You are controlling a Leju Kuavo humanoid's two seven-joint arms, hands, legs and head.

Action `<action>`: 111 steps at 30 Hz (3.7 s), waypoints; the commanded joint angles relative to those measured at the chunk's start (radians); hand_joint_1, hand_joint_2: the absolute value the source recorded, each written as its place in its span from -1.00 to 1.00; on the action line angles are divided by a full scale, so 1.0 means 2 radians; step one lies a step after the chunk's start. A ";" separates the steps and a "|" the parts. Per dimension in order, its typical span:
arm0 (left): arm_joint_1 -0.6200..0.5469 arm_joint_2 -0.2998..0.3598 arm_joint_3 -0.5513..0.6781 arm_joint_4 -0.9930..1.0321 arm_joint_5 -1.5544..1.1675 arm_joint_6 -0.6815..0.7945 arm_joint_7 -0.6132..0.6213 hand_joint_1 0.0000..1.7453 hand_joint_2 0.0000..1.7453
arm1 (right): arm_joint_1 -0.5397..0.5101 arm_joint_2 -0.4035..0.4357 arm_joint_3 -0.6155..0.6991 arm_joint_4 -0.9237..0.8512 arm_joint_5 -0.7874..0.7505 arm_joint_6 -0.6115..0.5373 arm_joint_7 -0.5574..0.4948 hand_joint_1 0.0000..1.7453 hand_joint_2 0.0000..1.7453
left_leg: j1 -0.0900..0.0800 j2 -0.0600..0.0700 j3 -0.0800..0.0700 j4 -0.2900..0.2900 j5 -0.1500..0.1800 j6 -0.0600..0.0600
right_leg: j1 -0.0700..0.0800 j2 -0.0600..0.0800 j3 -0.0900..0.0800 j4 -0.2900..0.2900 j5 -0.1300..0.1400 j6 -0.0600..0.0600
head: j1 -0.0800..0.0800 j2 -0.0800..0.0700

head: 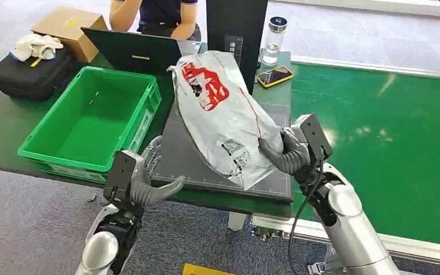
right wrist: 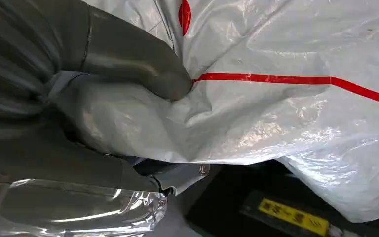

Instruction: Moved the parcel from conveyor to table for the left to box.

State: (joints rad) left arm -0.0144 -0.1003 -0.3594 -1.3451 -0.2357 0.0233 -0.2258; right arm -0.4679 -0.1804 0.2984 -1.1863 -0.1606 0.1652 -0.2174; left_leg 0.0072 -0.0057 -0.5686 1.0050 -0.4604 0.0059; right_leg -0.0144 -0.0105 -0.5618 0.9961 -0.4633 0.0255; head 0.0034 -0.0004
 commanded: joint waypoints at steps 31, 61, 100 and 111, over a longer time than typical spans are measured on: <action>-0.013 0.028 -0.028 0.033 0.014 0.024 0.009 -1.00 1.00 | -0.083 0.015 0.101 0.225 -0.027 -0.055 0.045 1.00 1.00 | 0.000 0.001 0.001 -0.001 0.000 0.000 | 0.000 0.001 0.001 0.000 0.000 -0.001 | 0.000 0.000; -0.012 0.030 -0.031 0.040 0.026 0.033 0.000 -1.00 1.00 | -0.076 0.015 0.105 0.207 -0.040 -0.094 0.043 -1.00 1.00 | 0.000 0.001 0.000 0.000 0.000 0.000 | 0.000 0.001 0.000 0.000 0.000 0.000 | 0.000 0.000; -0.004 0.012 0.004 0.027 -0.006 0.005 -0.006 -1.00 1.00 | 0.272 0.047 -0.194 -0.314 0.061 -0.199 -0.121 -1.00 1.00 | 0.000 -0.002 0.001 -0.001 0.000 0.000 | 0.001 -0.002 0.001 -0.001 -0.001 -0.001 | 0.000 0.000; 0.010 0.004 0.021 0.003 -0.021 -0.008 0.003 -1.00 1.00 | 0.326 0.096 -0.183 -0.308 0.103 -0.157 -0.100 -1.00 1.00 | 0.001 0.000 0.001 -0.001 -0.001 0.000 | 0.001 0.000 0.000 -0.001 0.000 -0.001 | 0.000 0.000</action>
State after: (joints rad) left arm 0.0017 -0.0797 -0.3548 -1.3295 -0.2682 0.0183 -0.2300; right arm 0.1174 -0.1007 -0.0378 -1.7739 0.0073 -0.1739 -0.4410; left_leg 0.0077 -0.0056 -0.5684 1.0047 -0.4616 0.0055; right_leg -0.0138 -0.0104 -0.5623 0.9954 -0.4640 0.0249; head 0.0031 -0.0004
